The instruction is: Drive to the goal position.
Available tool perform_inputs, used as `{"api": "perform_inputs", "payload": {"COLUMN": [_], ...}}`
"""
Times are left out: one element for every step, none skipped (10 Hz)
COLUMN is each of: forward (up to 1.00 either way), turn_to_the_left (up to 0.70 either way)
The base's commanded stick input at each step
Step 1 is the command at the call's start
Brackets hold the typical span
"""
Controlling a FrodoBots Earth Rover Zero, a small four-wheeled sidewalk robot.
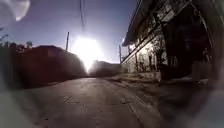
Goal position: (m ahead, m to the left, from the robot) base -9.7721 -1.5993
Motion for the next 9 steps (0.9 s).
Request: {"api": "perform_inputs", "payload": {"forward": [1.0, 1.0, 1.0, 1.0, 1.0, 1.0, 1.0, 1.0, 1.0], "turn_to_the_left": [0.03, 0.08, 0.11, 0.12, 0.14, 0.15, 0.15, 0.15, 0.15]}}
